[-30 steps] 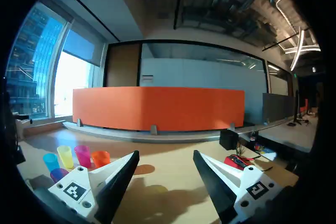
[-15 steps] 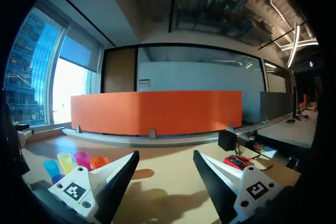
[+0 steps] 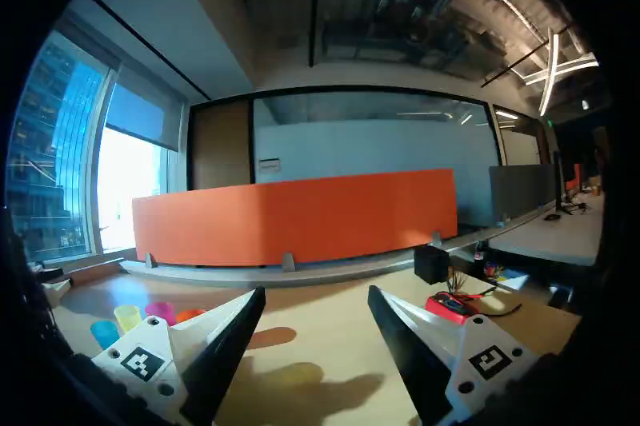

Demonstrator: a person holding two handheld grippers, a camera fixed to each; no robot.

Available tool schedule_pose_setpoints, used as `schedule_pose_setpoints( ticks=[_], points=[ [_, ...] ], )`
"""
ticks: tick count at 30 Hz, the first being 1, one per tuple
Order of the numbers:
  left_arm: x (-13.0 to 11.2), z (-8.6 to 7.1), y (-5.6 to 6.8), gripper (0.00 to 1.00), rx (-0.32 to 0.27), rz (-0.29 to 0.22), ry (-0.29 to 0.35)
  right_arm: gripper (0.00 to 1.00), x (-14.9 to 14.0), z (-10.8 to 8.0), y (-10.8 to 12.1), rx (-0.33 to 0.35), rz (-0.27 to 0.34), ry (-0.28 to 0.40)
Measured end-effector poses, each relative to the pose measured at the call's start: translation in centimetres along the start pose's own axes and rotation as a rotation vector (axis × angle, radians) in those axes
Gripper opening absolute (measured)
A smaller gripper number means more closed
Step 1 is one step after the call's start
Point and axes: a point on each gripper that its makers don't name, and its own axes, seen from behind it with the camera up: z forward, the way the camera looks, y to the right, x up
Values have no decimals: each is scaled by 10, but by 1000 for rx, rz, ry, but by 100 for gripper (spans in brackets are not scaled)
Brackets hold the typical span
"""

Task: Pour water

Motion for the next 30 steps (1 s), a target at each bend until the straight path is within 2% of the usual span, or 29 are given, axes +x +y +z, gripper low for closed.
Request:
schedule_pose_setpoints(
  ticks=[8, 20, 30],
  points=[
    [-10, -1, 2, 100, -2, -36, -12, 99, 3, -2, -2, 2, -3, 2],
    [-22, -3, -2, 100, 6, -63, -30, 99, 3, -2, -2, 1, -15, -1],
    [-30, 0, 2, 100, -9, -47, -53, 99, 5, -3, -1, -5, -22, 3]
  ],
)
